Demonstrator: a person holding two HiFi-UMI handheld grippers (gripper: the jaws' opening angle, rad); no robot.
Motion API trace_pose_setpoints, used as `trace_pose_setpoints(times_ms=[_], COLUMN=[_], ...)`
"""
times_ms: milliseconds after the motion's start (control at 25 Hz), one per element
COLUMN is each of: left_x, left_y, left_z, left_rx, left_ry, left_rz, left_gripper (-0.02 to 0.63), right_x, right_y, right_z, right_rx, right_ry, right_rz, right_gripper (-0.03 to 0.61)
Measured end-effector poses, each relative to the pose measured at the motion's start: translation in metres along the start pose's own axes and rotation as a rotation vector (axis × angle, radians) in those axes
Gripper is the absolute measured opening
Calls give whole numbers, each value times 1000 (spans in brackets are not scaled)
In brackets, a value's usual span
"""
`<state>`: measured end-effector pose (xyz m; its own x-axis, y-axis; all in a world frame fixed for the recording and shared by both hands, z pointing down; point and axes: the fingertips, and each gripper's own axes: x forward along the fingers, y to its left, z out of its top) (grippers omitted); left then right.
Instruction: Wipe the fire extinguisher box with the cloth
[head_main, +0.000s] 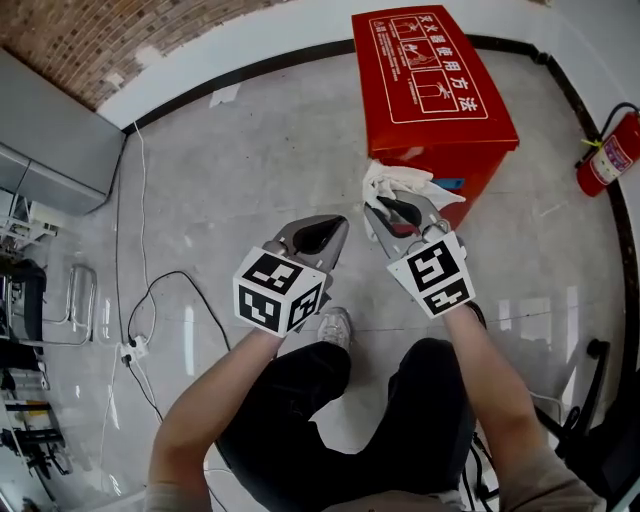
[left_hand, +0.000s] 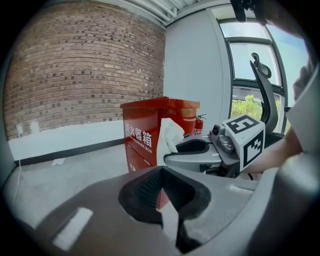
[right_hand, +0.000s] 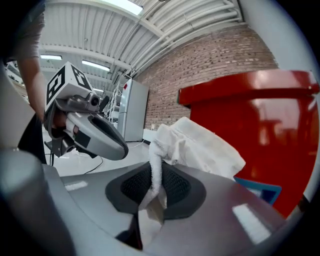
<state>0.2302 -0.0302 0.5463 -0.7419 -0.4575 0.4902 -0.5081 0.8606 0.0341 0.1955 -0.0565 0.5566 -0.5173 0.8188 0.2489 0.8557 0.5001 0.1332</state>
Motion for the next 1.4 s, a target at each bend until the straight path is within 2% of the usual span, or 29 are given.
trace_pose_setpoints(times_ms=[120,240,400,680,800,920,1000,1120,1400], left_x=[10,24,45,89,103,113,117,116,117], left_y=[1,-5,-21,-44,-49,-48,-45,-39,-34], left_z=[-13,-31,-48,-67,-83,-110,-127,-138,-141], left_rx=[-11,-19,-1,79,67,42,29,-31,-72], left_ry=[5,25,58,121,139,181,209,208,186], left_rz=[-9,-38,-104,-203,-231,-236,-229,-212,-178], left_gripper=[0,0,0,0,0,0,0,0,0], right_x=[5,3,-14,-61,-80,-85,-82,-70,-14], right_y=[2,-3,-26,-78,-101,-112,-111,-103,-50], right_z=[-22,-43,-77,-133,-166,-201,-221,-239,-251], right_rx=[-1,22,71,142,195,247,277,301,313], right_ry=[25,43,76,136,171,219,247,263,270], right_rz=[29,14,-55,-217,-295,-332,-331,-308,-158], right_gripper=[86,86,86,86,86,86,86,86,86])
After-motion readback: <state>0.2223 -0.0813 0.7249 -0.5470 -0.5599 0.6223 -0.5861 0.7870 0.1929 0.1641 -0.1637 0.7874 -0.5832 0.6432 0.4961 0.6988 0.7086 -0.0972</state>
